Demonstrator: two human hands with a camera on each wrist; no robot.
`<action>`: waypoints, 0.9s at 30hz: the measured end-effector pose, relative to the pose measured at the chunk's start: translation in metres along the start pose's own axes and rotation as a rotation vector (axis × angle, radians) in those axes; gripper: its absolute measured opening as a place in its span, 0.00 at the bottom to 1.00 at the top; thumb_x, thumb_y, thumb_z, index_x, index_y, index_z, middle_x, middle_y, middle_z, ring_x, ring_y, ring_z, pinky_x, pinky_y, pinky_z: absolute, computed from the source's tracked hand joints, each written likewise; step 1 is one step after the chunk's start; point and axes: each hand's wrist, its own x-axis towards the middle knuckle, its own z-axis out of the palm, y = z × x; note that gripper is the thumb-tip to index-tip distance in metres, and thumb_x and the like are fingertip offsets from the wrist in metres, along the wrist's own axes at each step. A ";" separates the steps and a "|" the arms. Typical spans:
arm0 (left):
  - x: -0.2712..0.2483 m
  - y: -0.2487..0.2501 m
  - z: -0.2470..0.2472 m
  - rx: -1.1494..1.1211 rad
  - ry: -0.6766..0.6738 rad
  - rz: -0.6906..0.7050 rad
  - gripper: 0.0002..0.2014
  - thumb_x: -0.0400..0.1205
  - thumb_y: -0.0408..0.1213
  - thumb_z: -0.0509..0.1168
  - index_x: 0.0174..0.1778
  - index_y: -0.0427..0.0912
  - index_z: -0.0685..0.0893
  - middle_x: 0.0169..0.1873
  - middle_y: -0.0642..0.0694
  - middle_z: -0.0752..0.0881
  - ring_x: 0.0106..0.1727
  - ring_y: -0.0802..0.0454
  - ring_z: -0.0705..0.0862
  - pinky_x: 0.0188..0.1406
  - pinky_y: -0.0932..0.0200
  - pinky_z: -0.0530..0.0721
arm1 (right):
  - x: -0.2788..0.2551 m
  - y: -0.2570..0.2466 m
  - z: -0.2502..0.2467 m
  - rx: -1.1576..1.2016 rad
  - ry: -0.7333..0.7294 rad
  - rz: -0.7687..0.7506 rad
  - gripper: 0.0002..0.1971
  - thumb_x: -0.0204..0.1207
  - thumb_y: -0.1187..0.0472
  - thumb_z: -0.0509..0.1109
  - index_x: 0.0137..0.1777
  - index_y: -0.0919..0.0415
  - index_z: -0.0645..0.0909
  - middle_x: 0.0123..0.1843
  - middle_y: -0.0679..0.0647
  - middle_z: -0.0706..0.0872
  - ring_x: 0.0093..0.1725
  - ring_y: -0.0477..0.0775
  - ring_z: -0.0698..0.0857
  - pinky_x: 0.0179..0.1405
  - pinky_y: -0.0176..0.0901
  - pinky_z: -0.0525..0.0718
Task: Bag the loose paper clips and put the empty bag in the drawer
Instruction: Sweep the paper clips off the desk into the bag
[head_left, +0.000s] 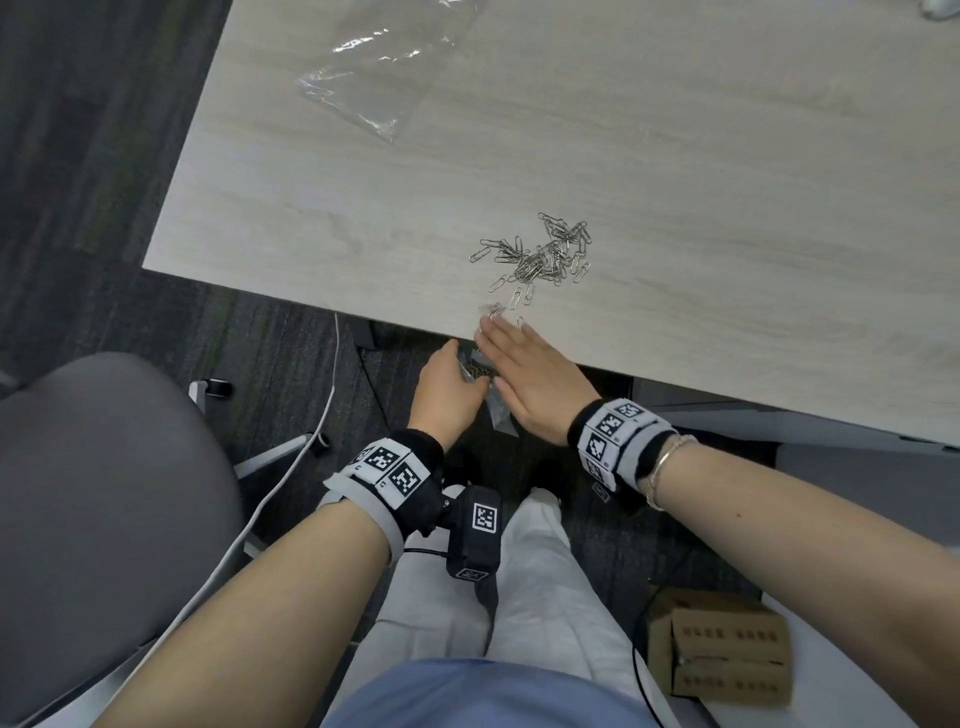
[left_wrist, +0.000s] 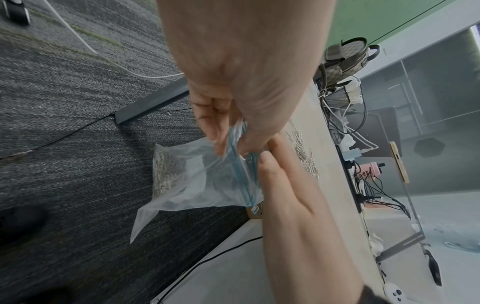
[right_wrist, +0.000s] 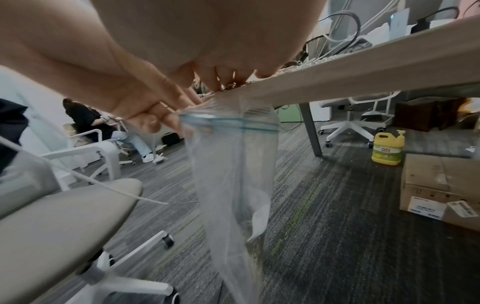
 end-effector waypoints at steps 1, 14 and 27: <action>0.000 0.000 0.000 -0.011 -0.002 -0.005 0.08 0.76 0.32 0.66 0.49 0.38 0.77 0.48 0.38 0.85 0.49 0.44 0.83 0.47 0.53 0.80 | -0.005 -0.002 0.003 0.036 -0.006 -0.037 0.28 0.82 0.54 0.44 0.81 0.64 0.53 0.84 0.59 0.53 0.84 0.55 0.49 0.81 0.45 0.40; 0.000 0.003 0.002 0.016 -0.007 -0.003 0.17 0.76 0.31 0.69 0.60 0.37 0.77 0.58 0.41 0.83 0.59 0.47 0.81 0.52 0.60 0.75 | 0.007 0.020 -0.018 0.173 0.176 0.114 0.27 0.83 0.60 0.50 0.81 0.65 0.53 0.83 0.62 0.55 0.83 0.57 0.52 0.81 0.43 0.43; -0.004 0.007 0.006 -0.020 -0.020 -0.019 0.07 0.76 0.31 0.64 0.49 0.38 0.78 0.47 0.40 0.85 0.48 0.45 0.83 0.42 0.58 0.75 | -0.024 0.005 -0.004 0.238 0.057 -0.103 0.25 0.81 0.59 0.48 0.75 0.68 0.68 0.74 0.65 0.73 0.76 0.62 0.70 0.79 0.51 0.63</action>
